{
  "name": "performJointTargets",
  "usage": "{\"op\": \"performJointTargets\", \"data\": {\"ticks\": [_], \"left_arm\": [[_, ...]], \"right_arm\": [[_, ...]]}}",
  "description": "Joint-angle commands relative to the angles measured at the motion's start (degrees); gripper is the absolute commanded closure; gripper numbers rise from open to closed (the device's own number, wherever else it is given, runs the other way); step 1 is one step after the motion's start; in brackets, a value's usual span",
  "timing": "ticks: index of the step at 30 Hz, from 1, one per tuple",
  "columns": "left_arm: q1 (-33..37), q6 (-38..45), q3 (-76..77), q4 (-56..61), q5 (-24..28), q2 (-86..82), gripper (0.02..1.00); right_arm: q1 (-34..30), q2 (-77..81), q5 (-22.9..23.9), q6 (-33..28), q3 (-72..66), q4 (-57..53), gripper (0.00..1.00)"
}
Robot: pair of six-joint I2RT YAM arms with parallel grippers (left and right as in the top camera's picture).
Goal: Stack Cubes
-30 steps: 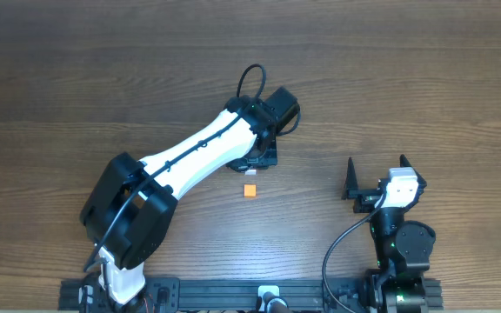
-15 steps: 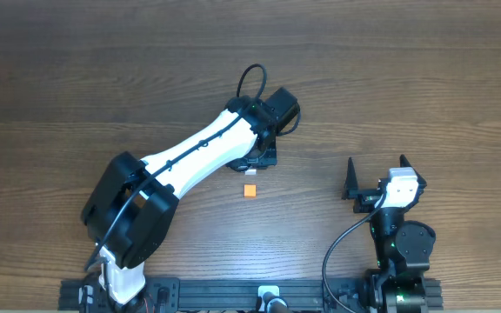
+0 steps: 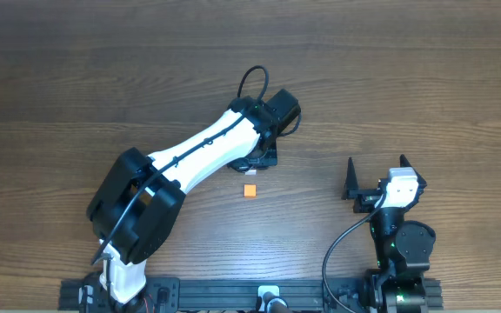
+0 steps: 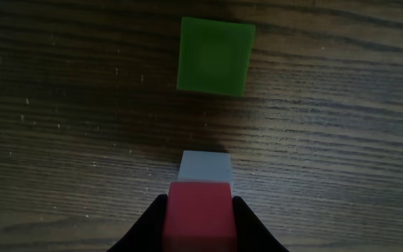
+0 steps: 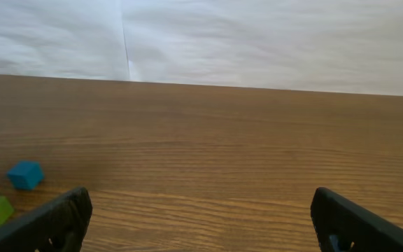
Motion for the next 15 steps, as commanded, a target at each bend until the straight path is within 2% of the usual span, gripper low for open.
{"op": "performJointTargets", "data": {"ticks": [1,15], "left_arm": [[0.28,-1.27,0.96,0.17,-0.92,1.18,0.978],[0.31,-1.29,0.96,0.57,-0.92,1.20,0.976]], "right_arm": [[0.28,-0.59,-0.61,-0.24,-0.31,-0.04,0.009],[0.28,-0.59,-0.61,-0.24,-0.31,-0.04,0.009]]}}
